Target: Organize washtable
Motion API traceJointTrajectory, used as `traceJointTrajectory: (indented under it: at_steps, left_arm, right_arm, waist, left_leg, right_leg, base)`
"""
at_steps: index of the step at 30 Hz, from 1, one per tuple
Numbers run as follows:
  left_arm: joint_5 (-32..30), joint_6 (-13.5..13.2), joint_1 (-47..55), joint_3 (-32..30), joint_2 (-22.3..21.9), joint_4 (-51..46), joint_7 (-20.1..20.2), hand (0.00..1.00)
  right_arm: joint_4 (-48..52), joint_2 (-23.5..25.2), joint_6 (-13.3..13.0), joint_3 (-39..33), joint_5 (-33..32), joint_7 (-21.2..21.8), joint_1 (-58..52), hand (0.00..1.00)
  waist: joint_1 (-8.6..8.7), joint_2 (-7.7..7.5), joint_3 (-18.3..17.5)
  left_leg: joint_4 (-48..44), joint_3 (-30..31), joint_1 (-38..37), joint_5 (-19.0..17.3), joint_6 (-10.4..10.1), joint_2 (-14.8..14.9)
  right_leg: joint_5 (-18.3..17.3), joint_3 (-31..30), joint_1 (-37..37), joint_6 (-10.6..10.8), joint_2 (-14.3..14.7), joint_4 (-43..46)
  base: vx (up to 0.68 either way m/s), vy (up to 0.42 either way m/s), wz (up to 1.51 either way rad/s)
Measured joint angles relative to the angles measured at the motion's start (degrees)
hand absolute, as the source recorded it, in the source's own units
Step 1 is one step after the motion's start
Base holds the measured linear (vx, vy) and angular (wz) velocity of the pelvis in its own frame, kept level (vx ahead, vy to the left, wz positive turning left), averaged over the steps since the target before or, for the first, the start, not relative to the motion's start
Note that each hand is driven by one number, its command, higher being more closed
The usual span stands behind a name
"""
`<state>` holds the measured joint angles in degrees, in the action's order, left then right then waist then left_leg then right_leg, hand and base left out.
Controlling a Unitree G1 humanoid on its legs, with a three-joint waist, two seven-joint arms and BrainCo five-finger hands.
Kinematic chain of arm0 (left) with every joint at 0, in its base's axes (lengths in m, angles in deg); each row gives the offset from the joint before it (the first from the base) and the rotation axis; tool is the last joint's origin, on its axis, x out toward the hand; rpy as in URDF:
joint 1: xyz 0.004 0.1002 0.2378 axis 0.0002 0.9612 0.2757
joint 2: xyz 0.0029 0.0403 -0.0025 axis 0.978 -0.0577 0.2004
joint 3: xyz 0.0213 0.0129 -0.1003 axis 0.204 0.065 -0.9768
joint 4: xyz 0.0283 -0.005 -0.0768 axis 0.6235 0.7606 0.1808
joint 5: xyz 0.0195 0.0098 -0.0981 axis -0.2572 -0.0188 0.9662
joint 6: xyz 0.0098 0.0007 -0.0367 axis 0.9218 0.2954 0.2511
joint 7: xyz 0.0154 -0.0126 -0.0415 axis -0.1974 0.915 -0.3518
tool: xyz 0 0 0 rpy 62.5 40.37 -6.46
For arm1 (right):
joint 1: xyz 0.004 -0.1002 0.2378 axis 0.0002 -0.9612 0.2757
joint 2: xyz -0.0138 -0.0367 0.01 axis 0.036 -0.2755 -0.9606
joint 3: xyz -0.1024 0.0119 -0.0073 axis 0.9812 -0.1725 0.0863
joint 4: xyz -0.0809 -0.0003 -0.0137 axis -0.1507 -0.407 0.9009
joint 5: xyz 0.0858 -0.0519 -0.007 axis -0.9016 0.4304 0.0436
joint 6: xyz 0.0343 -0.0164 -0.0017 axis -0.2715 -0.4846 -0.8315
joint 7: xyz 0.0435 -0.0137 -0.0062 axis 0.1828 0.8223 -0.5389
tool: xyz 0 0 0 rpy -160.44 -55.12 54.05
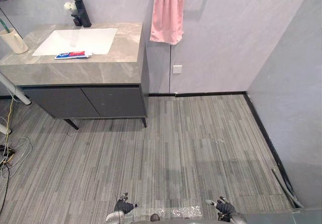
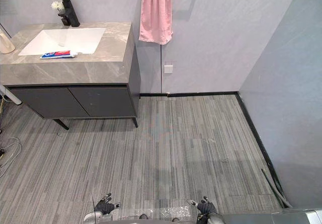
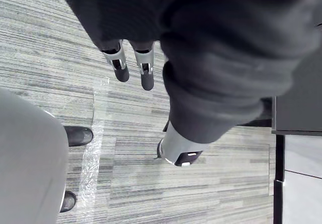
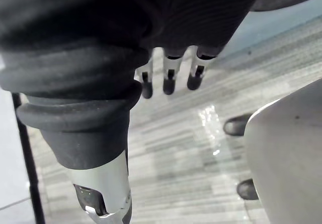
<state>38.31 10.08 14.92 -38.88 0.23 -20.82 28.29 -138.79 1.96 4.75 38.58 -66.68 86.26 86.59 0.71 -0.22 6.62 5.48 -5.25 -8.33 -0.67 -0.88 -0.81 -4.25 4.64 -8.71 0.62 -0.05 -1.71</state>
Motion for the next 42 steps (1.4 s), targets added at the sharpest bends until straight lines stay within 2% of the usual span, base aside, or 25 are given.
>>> traceJointTrajectory:
  at_steps: [11,14,17,19,20,22,23,25,27,28,29,30,31,32,33,35,36,37,39,41,42]
  left_arm:
    - [0.0,0.0,-0.4,1.6,0.5,0.0,0.3,0.0]
    - [0.0,0.0,-0.7,1.7,0.5,0.0,0.4,0.0]
    - [0.1,0.0,-1.3,1.7,1.0,0.0,0.9,0.0]
    - [0.1,0.0,-1.5,1.7,1.0,-0.1,1.0,0.0]
    - [0.1,0.0,-1.7,1.3,0.9,-0.5,1.0,0.0]
    - [0.2,-0.1,-1.7,0.6,0.8,-1.9,0.9,0.0]
    - [0.2,-0.2,-1.8,-0.1,0.3,-2.3,0.9,0.0]
    - [0.7,-0.3,-1.7,0.1,0.1,-2.5,0.9,0.0]
    - [0.9,-0.4,-2.0,0.3,0.2,-2.6,0.9,0.0]
    - [1.3,-0.5,-2.2,0.9,0.3,-2.8,0.9,0.0]
    - [1.7,-0.9,-2.2,1.8,0.0,-2.7,0.8,0.0]
    - [1.9,-1.0,-2.2,1.9,-0.1,-2.7,0.7,0.0]
    - [2.1,-1.4,-2.2,2.0,-0.2,-2.8,0.8,0.0]
    - [2.2,-1.5,-2.1,2.0,0.4,-2.7,0.7,0.0]
    - [2.1,-1.5,-2.1,1.9,0.7,-2.6,0.7,0.0]
    - [2.0,-1.4,-2.1,1.8,1.0,-2.4,0.7,0.0]
    - [2.0,-1.2,-1.7,2.0,1.0,-2.0,0.7,0.0]
    - [1.9,-1.1,-1.6,2.0,1.0,-1.9,0.7,0.0]
    - [1.9,-1.0,-1.7,2.2,0.8,-1.5,0.7,0.0]
    - [1.9,-0.9,-2.3,2.2,0.7,-1.4,0.6,0.0]
    - [1.9,-0.9,-2.9,2.2,0.4,-1.4,0.7,0.0]
  right_arm:
    - [0.0,0.2,0.2,0.0,-1.6,0.1,-0.1,0.0]
    - [0.1,0.4,0.2,0.0,-2.3,0.1,-0.1,0.0]
    - [0.2,0.3,0.2,0.0,-3.7,0.1,-0.2,0.0]
    - [0.8,0.3,0.2,-0.1,-4.7,0.1,-0.3,0.0]
    - [1.0,0.4,0.2,-0.2,-5.4,0.1,-0.4,0.0]
    - [2.0,0.4,0.2,-0.1,-6.1,0.1,-0.7,0.0]
    - [2.2,0.4,0.2,-0.1,-6.3,0.1,-0.6,0.0]
    - [2.2,0.0,0.2,-0.4,-6.8,0.0,-0.4,0.0]
    - [2.2,0.2,0.2,-0.4,-6.8,0.0,-0.3,0.0]
    - [2.2,0.1,0.1,-0.4,-6.8,0.0,-0.2,0.0]
    - [2.2,-0.7,0.1,0.1,-6.7,0.1,-0.4,0.0]
    - [2.1,-0.8,0.1,0.3,-6.7,0.0,-0.5,0.0]
    - [2.1,-0.7,0.1,0.3,-6.7,0.0,-0.7,0.0]
    - [2.1,0.0,0.1,0.4,-6.6,0.1,-0.8,0.0]
    - [2.2,0.2,0.1,0.4,-6.5,0.2,-0.5,0.0]
    - [2.2,0.5,0.1,0.2,-6.4,0.2,-0.3,0.0]
    - [2.2,0.3,0.1,-0.1,-5.9,0.4,-0.2,0.0]
    - [2.3,0.3,0.1,-0.1,-5.9,0.5,-0.2,0.0]
    - [3.3,-0.3,0.0,0.3,-5.4,1.2,-0.1,0.0]
    - [4.5,-0.6,-0.2,1.3,-5.4,1.2,-0.2,0.0]
    - [4.5,-0.9,-0.3,1.7,-5.3,1.2,-0.1,0.0]
  waist:
    - [0.02,-0.22,0.1]
    - [0.01,-0.3,0.1]
    - [-0.05,-0.42,0.4]
    - [-0.04,-0.07,1.1]
    - [-0.05,-0.36,1.4]
    - [-0.21,-0.04,2.0]
    - [-0.44,0.13,2.3]
    - [-0.1,0.91,2.5]
    - [-0.2,0.56,2.7]
    - [-0.39,0.48,2.8]
    - [-0.84,1.48,2.8]
    - [-1.07,1.63,2.7]
    - [-1.66,1.33,2.2]
    - [-1.63,-0.17,1.7]
    - [-1.67,-0.6,1.7]
    - [-1.79,-1.16,1.7]
    - [-1.82,-1.0,1.8]
    - [-1.78,-0.93,1.9]
    - [-1.6,0.52,2.5]
    - [-1.44,0.57,2.6]
    - [-1.32,0.77,2.7]
  left_leg:
    - [0.0,-0.4,0.7,-0.1,-0.1,0.2]
    - [-1.2,-0.8,1.7,-1.3,-0.1,0.6]
    - [-9.8,-1.4,5.7,-5.7,-0.6,1.2]
    - [-19.4,-2.9,8.8,-9.6,-2.9,2.6]
    - [-26.5,-3.6,11.6,-10.2,-3.8,3.2]
    - [-36.8,-5.0,15.6,-10.1,-3.8,4.8]
    - [-41.9,-5.7,18.6,-11.0,-3.8,5.8]
    - [-40.5,-5.6,20.1,-12.5,-2.6,5.9]
    - [-35.9,-4.4,22.8,-12.6,-2.3,4.5]
    - [-30.3,-1.5,24.0,-11.5,-3.4,2.8]
    - [-25.8,0.6,23.8,-9.2,-3.9,2.7]
    - [-26.7,0.6,23.7,-7.6,-2.3,2.8]
    - [-28.6,-0.9,23.4,-8.4,0.2,2.2]
    - [-29.1,-2.8,23.3,-10.4,1.0,1.5]
    - [-29.1,-3.9,22.8,-11.2,1.7,1.4]
    - [-27.8,-6.8,19.4,-11.8,3.4,1.3]
    - [-25.3,-7.6,14.5,-12.4,4.4,0.8]
    - [-24.7,-7.6,13.4,-12.6,4.7,0.7]
    - [-19.4,-7.4,5.4,-12.9,5.1,0.6]
    - [-16.6,-7.3,1.8,-12.9,5.1,1.1]
    - [-15.6,-7.2,0.4,-12.9,5.1,1.8]
  right_leg:
    - [0.1,-0.1,0.2,-0.1,0.2,-0.5]
    - [-0.1,-0.3,1.0,-0.3,0.5,-0.2]
    - [-1.3,-0.7,2.0,-1.1,0.5,1.8]
    - [-3.0,-1.2,2.1,-1.5,0.7,4.0]
    - [-4.3,-1.6,2.1,-1.8,0.5,5.2]
    - [-6.0,-2.5,2.0,-2.3,0.6,7.4]
    - [-6.9,-3.3,1.6,-3.3,0.7,8.1]
    - [-7.1,-4.4,0.9,-3.0,0.2,7.9]
    - [-7.7,-5.6,0.7,-2.6,-1.4,7.4]
    - [-8.6,-6.5,0.8,-1.7,-2.8,7.4]
    - [-10.2,-7.8,0.9,-0.5,-2.7,7.7]
    - [-11.3,-8.5,0.7,0.1,-2.9,8.4]
    - [-12.5,-9.8,0.8,1.4,-3.7,9.8]
    - [-13.0,-10.5,1.5,2.2,-5.0,11.8]
    - [-13.0,-11.2,3.2,2.3,-5.4,15.0]
    - [-12.8,-11.5,7.2,3.0,-5.9,25.3]
    - [-12.1,-10.7,11.2,6.2,-6.1,37.3]
    - [-12.3,-10.3,11.7,6.3,-6.2,39.5]
    - [-14.3,-2.0,16.2,3.5,-7.0,48.9]
    - [-15.4,3.5,19.8,1.8,-6.9,47.6]
    - [-15.5,5.7,22.2,1.5,-6.1,43.7]
  base:
    - [-0.02,-0.038,-0.01]
    - [0.0,-0.038,-0.05]
    - [0.03,-0.042,-0.08]
    - [0.01,-0.032,-0.06]
    - [0.01,-0.054,-0.1]
    - [0.05,-0.047,-0.18]
    - [0.09,0.006,-0.24]
    - [0.15,0.064,-0.31]
    - [0.19,0.119,-0.3]
    - [0.21,0.171,-0.44]
    - [0.28,0.269,-0.5]
    - [0.28,0.28,-0.68]
    - [0.44,0.325,-0.64]
    - [0.4,0.244,-0.72]
    - [0.47,0.259,-0.62]
    - [0.39,0.196,-0.68]
    - [0.4,0.156,-0.58]
    - [0.4,0.142,-0.53]
    - [0.34,0.096,-0.28]
    - [0.37,0.041,-0.02]
    - [0.34,-0.006,0.1]
